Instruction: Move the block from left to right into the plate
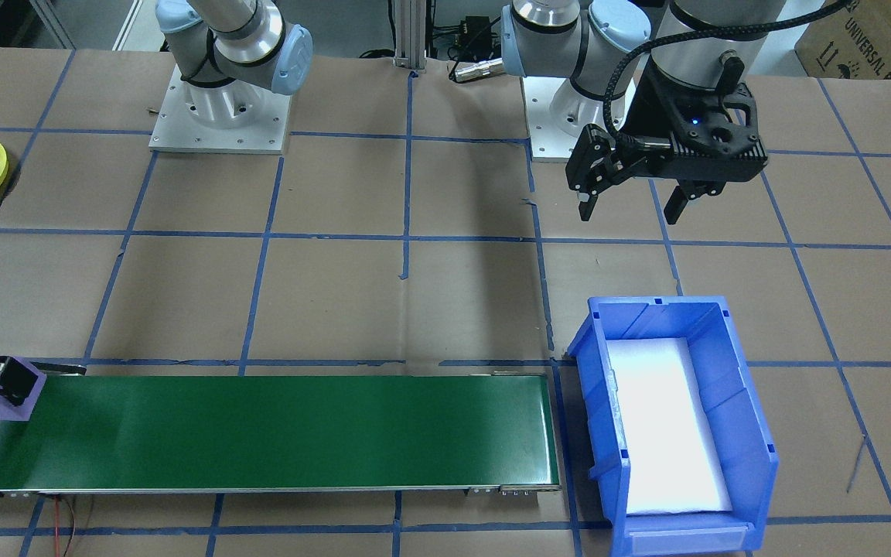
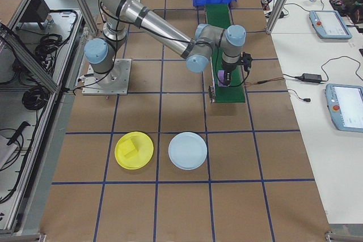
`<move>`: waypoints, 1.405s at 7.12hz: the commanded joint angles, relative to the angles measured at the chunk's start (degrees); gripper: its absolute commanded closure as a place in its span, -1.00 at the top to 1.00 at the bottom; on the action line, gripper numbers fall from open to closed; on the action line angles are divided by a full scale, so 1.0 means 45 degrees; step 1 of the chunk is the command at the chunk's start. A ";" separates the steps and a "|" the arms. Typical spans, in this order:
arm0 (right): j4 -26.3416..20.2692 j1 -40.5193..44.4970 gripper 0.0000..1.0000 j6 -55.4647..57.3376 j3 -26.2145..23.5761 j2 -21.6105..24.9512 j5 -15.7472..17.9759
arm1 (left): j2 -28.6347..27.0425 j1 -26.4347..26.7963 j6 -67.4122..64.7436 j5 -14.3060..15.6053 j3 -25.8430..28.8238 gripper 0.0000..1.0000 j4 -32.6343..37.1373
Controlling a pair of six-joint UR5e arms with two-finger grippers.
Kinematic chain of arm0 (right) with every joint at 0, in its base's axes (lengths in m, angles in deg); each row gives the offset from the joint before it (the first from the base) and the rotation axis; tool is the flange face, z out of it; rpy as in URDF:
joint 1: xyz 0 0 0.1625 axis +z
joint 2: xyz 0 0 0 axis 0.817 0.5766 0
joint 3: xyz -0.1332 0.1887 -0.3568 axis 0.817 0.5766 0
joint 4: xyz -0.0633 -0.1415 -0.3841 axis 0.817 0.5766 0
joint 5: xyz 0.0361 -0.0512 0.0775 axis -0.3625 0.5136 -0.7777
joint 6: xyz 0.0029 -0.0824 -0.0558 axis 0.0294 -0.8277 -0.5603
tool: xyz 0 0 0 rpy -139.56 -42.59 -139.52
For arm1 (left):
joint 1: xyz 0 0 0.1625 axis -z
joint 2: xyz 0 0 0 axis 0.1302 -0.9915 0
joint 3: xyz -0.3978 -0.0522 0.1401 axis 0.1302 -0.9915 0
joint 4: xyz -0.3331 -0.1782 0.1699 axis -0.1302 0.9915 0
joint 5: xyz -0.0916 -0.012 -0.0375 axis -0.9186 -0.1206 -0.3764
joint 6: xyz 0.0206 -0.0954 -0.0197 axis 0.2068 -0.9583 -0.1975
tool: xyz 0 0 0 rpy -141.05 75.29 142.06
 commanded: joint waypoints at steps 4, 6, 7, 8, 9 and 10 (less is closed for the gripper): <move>-0.0207 -0.6347 -0.46 -0.8680 -0.1021 0.0594 0.0418 | -0.0001 0.0000 0.0019 0.0000 -0.0002 1.00 0.0000; -0.0149 -0.8209 -0.35 -1.0213 -0.1762 0.0517 0.0283 | -0.0001 0.0000 0.0000 0.0000 -0.0002 1.00 0.0001; 0.0296 -0.8604 -0.30 -1.0373 -0.2115 0.0361 0.0223 | -0.0001 -0.0019 0.0000 0.0020 -0.0002 1.00 0.0000; 0.0881 -0.8608 -0.20 -1.0394 -0.2118 0.0186 0.0203 | -0.0001 0.0000 0.0000 0.0020 -0.0002 1.00 0.0000; 0.0925 -0.8608 0.03 -1.0356 -0.2119 -0.0106 0.0106 | -0.0001 -0.0019 0.0000 0.0001 -0.0002 1.00 0.0000; 0.0945 -0.8608 0.31 -1.0259 -0.2022 -0.0051 -0.1016 | -0.0001 0.0000 0.0000 0.0000 0.0018 1.00 0.0000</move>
